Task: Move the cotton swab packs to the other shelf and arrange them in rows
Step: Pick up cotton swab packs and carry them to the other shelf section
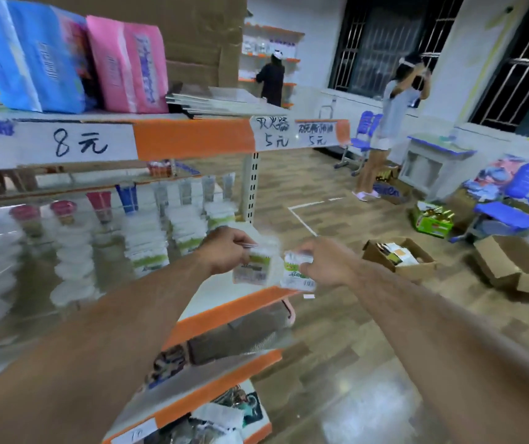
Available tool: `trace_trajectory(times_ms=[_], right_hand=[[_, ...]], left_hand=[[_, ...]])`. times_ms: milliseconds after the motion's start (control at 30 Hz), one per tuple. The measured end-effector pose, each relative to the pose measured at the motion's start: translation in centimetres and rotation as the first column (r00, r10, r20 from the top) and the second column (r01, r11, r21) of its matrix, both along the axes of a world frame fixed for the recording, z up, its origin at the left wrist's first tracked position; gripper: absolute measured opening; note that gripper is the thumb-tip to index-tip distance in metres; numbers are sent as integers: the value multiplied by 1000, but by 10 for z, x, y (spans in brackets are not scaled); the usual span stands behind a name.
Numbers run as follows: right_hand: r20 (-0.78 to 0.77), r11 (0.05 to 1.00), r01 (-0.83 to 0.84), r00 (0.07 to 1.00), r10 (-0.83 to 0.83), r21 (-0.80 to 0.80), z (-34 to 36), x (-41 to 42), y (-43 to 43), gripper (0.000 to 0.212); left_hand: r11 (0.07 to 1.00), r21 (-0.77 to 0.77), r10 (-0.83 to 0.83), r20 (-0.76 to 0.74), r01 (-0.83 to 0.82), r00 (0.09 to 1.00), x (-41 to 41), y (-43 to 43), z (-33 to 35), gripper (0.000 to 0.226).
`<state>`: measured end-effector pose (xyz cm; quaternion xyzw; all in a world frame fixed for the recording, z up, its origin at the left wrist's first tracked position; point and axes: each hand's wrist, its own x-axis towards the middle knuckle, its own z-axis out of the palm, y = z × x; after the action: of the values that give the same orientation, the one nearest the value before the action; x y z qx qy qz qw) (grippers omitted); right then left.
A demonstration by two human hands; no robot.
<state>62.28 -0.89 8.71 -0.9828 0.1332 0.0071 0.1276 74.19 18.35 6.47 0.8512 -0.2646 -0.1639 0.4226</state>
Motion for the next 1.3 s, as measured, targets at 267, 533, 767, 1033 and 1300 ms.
trace_trajectory(times_ms=[267, 533, 767, 1033, 1300], right_hand=[[-26, 983, -175, 984, 174, -48, -3, 76, 11, 17], [-18, 975, -221, 975, 221, 30, -22, 134, 25, 16], [-28, 906, -422, 906, 421, -42, -35, 188, 17, 13], [-60, 907, -419, 907, 416, -38, -59, 245, 0, 18], [-27, 831, -534, 843, 537, -156, -68, 279, -3, 24]], left_hand=[[982, 45, 175, 115, -181, 978, 34, 31, 2, 36], [950, 93, 278, 190, -299, 942, 52, 70, 3, 34], [882, 133, 418, 218, -452, 882, 48, 103, 5, 33], [753, 172, 623, 124, -635, 772, 31, 99, -3, 34], [694, 199, 685, 114, -692, 719, 25, 76, -12, 35]])
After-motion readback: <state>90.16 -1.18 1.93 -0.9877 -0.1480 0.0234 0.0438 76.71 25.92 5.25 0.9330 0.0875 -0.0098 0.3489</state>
